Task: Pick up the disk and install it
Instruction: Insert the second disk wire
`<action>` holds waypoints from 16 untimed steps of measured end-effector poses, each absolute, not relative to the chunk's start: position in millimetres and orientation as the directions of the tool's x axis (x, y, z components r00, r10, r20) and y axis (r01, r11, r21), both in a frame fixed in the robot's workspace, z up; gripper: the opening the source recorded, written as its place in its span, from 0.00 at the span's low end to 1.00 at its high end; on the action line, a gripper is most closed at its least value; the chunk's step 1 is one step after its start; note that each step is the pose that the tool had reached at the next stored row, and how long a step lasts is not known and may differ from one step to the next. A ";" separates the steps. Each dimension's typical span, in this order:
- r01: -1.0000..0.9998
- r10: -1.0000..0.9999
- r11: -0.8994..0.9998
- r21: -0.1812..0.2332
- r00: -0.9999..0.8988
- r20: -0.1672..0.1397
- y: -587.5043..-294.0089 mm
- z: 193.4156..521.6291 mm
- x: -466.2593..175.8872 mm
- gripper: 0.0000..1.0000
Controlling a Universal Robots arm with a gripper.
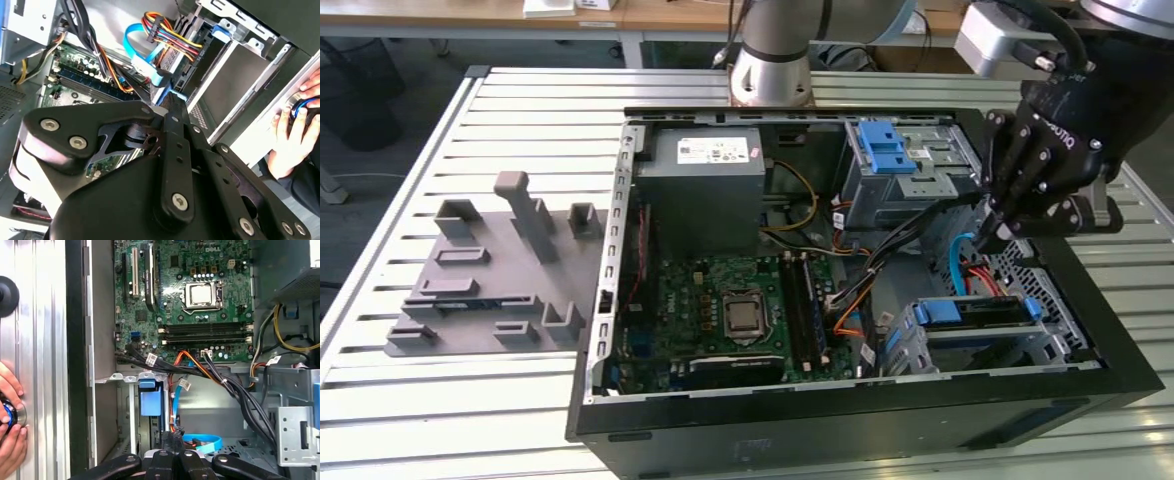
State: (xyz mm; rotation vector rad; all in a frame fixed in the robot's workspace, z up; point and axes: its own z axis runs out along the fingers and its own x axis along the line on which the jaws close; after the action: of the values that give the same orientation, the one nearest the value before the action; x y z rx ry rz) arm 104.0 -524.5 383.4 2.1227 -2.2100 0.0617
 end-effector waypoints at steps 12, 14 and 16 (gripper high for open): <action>-0.999 -0.996 0.041 0.025 -0.039 0.084 -509.8 385.1 107.0 0.11; -0.999 -0.996 0.041 0.025 -0.039 0.085 -509.4 383.6 107.5 0.11; -0.999 -0.996 0.041 0.025 -0.039 0.085 -508.9 382.7 108.0 0.11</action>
State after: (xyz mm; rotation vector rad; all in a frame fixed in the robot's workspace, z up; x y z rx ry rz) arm 108.0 -508.9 382.7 2.1214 -2.2087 0.0629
